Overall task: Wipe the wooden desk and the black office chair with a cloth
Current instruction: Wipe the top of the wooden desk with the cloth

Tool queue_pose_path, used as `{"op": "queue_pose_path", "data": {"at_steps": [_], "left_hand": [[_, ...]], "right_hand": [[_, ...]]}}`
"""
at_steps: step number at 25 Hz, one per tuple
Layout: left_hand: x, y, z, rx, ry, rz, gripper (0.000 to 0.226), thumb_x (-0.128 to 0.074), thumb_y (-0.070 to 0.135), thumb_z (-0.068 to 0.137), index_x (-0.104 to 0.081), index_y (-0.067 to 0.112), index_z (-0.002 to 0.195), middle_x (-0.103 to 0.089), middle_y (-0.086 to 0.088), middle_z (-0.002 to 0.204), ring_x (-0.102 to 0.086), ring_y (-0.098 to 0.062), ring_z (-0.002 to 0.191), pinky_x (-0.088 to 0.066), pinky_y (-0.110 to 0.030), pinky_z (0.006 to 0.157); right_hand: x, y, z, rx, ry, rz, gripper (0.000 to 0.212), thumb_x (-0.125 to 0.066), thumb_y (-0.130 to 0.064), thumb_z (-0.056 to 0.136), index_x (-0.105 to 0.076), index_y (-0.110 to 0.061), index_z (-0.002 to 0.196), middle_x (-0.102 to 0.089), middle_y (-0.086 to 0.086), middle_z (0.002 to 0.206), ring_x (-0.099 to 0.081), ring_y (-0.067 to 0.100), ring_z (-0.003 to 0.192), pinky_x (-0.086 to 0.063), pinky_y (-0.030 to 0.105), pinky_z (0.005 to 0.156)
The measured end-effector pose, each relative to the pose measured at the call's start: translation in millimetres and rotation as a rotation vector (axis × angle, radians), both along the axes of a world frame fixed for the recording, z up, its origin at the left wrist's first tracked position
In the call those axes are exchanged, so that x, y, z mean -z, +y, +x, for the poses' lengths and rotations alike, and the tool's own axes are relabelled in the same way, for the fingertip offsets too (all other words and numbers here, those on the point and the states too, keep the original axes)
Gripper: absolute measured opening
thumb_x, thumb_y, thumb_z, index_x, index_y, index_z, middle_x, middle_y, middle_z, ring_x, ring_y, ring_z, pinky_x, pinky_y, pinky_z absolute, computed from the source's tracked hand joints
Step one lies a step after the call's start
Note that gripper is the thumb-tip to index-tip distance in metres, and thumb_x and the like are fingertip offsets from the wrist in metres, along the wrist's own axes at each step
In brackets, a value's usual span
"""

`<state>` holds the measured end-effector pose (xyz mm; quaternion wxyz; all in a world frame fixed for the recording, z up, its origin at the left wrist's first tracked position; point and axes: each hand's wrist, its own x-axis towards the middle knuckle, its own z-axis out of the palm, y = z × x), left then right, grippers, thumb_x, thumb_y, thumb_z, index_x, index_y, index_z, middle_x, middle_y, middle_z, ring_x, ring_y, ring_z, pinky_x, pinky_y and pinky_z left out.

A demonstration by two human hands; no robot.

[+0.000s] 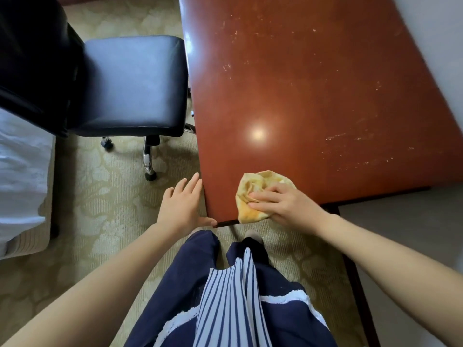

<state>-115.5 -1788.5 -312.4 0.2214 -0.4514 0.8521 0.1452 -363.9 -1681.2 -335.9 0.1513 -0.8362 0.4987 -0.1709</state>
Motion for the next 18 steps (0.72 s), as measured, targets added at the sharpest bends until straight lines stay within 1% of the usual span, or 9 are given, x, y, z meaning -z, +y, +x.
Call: {"op": "queue_pose_path", "data": {"at_steps": [2, 4, 6, 8, 11, 12, 15, 16, 18], "left_hand": [[-1, -2, -2, 0.038, -0.035, -0.032, 0.116, -0.060, 0.073, 0.069, -0.003, 0.015, 0.152, 0.000, 0.001, 0.161, -0.010, -0.025, 0.147, -0.019, -0.041, 0.115], [-2, -3, -5, 0.065, -0.075, -0.045, 0.116, -0.059, 0.074, 0.069, -0.005, 0.014, 0.152, -0.002, 0.000, 0.161, -0.010, -0.023, 0.146, -0.019, -0.040, 0.115], [-3, -3, -8, 0.078, -0.114, -0.063, 0.115, -0.058, 0.075, 0.069, -0.007, 0.014, 0.151, -0.005, 0.000, 0.161, -0.011, -0.023, 0.146, -0.019, -0.041, 0.115], [-4, -4, -11, 0.086, -0.162, -0.081, 0.118, -0.058, 0.076, 0.069, -0.004, 0.012, 0.151, -0.004, -0.002, 0.160, -0.010, -0.025, 0.146, -0.019, -0.042, 0.115], [-8, -3, -23, 0.065, -0.226, -0.113, 0.126, -0.063, 0.074, 0.067, 0.004, 0.007, 0.150, 0.005, -0.008, 0.160, -0.003, -0.029, 0.146, -0.016, -0.047, 0.115], [-11, -2, -29, 0.057, -0.221, -0.122, 0.127, -0.065, 0.071, 0.068, 0.006, 0.006, 0.150, 0.008, -0.010, 0.160, -0.001, -0.030, 0.147, -0.015, -0.049, 0.115], [-17, 0, -54, 0.095, -0.152, -0.122, 0.124, -0.067, 0.067, 0.071, 0.010, 0.011, 0.150, 0.013, -0.011, 0.159, 0.004, -0.031, 0.147, -0.011, -0.051, 0.115], [-20, 3, -64, 0.121, -0.131, -0.119, 0.122, -0.066, 0.066, 0.071, 0.010, 0.013, 0.151, 0.014, -0.010, 0.159, 0.005, -0.031, 0.147, -0.010, -0.051, 0.115], [-22, 9, -89, 0.174, -0.093, -0.117, 0.120, -0.065, 0.066, 0.073, 0.010, 0.014, 0.151, 0.014, -0.009, 0.159, 0.006, -0.031, 0.147, -0.009, -0.050, 0.116]], "right_hand": [[-4, 5, -33, 0.013, 0.056, 0.016, 0.046, -0.081, 0.002, 0.064, -0.072, -0.012, 0.107, -0.068, 0.004, 0.114, -0.063, 0.027, 0.081, -0.057, 0.039, 0.071], [-8, 9, -70, 0.105, 0.110, 0.044, 0.051, -0.080, 0.007, 0.063, -0.071, -0.010, 0.109, -0.066, 0.006, 0.117, -0.062, 0.031, 0.085, -0.056, 0.046, 0.076], [-11, 9, -106, 0.268, 0.143, 0.061, 0.052, -0.076, 0.009, 0.066, -0.068, -0.009, 0.114, -0.064, 0.008, 0.121, -0.059, 0.035, 0.089, -0.053, 0.052, 0.083], [-12, 3, -132, 0.474, 0.154, 0.086, 0.054, -0.070, 0.010, 0.072, -0.064, -0.011, 0.121, -0.060, 0.009, 0.127, -0.053, 0.039, 0.099, -0.049, 0.053, 0.089], [-5, -19, -140, 0.812, 0.144, 0.116, 0.045, -0.057, -0.001, 0.086, -0.058, -0.016, 0.129, -0.052, 0.004, 0.137, -0.041, 0.035, 0.117, -0.036, 0.040, 0.103], [-2, -28, -131, 0.940, 0.106, 0.121, 0.042, -0.055, -0.004, 0.089, -0.057, -0.017, 0.129, -0.051, 0.003, 0.138, -0.038, 0.033, 0.119, -0.032, 0.036, 0.104], [5, -43, -82, 1.258, -0.099, 0.109, 0.037, -0.053, -0.012, 0.091, -0.058, -0.019, 0.127, -0.056, 0.002, 0.130, -0.040, 0.024, 0.110, -0.034, 0.034, 0.100], [6, -42, -65, 1.263, -0.160, 0.112, 0.036, -0.054, -0.014, 0.091, -0.058, -0.020, 0.125, -0.058, 0.003, 0.125, -0.041, 0.021, 0.104, -0.036, 0.034, 0.098], [7, -29, -38, 1.090, -0.138, 0.096, 0.038, -0.054, -0.010, 0.089, -0.059, -0.020, 0.125, -0.059, 0.002, 0.125, -0.041, 0.020, 0.098, -0.038, 0.036, 0.093]]}}
